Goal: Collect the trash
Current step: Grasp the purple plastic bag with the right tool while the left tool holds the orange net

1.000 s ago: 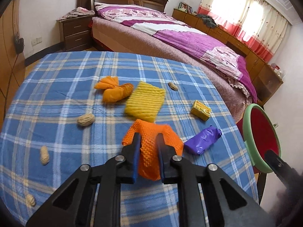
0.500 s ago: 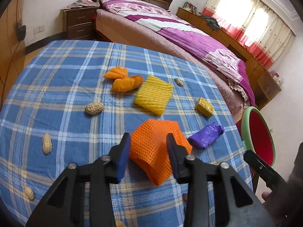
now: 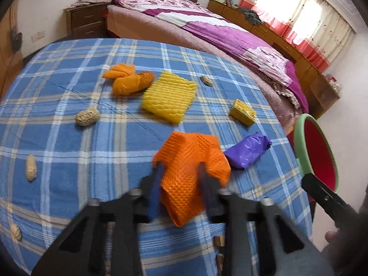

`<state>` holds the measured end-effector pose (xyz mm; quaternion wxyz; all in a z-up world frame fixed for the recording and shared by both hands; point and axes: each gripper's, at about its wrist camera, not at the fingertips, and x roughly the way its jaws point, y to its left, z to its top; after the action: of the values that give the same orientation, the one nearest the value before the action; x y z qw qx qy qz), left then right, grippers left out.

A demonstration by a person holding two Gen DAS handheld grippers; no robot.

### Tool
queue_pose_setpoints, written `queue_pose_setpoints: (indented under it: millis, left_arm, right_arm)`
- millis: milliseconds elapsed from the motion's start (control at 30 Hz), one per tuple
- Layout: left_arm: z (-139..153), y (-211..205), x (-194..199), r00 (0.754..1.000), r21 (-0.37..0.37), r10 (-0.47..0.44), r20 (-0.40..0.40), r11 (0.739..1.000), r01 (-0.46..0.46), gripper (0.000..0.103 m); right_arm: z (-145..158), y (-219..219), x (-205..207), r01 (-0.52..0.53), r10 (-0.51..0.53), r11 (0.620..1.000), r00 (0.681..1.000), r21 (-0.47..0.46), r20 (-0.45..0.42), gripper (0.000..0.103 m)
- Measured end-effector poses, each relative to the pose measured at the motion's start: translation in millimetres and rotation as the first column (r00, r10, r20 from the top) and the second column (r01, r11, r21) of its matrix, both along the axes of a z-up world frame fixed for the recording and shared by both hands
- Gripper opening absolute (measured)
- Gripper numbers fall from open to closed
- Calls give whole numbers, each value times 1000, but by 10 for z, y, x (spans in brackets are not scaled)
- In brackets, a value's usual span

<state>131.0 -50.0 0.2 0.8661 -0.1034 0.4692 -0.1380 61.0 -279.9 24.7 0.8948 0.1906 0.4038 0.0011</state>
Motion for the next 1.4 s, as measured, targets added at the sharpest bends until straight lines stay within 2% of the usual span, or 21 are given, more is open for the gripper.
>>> queue_pose_setpoints:
  millis: [100,567,867,1033,1100,1233,1400]
  left_arm:
    - [20,41,-5,1000,-21,5,7,1000,-5,14]
    - [251,603,-15,983,-65,162,89,986,-157,13]
    - [195,779,-6,977,-77,196,88,979,-190,12]
    - [187,791,-10,976,-73,199,87,979,-193,12]
    - [191,791,-19,975,-69,202,88,978,-196,12]
    - [199,804,-50,973,-68,210,92,977,-204,12]
    - [217,802,-95,973,-69,209,93,977,-203,12]
  right_arm:
    - [-14,24,25,-6,6,1000,1000,-1,-6,74]
    - [-132,427,445,-73,71,997,996,-37,-49,74]
    - [-297,636,718,-58,51,996,994,-72,-94,60]
    - [-314,724,787,-71,59,988,995,-138,-86,42]
    - [-318,723,784,-75,63,986,994,-147,-85,38]
    - [-315,684,751,-85,73,987,993,-136,-88,27]
    - [-276,654,625,-104,95,987,992,-120,-77,21]
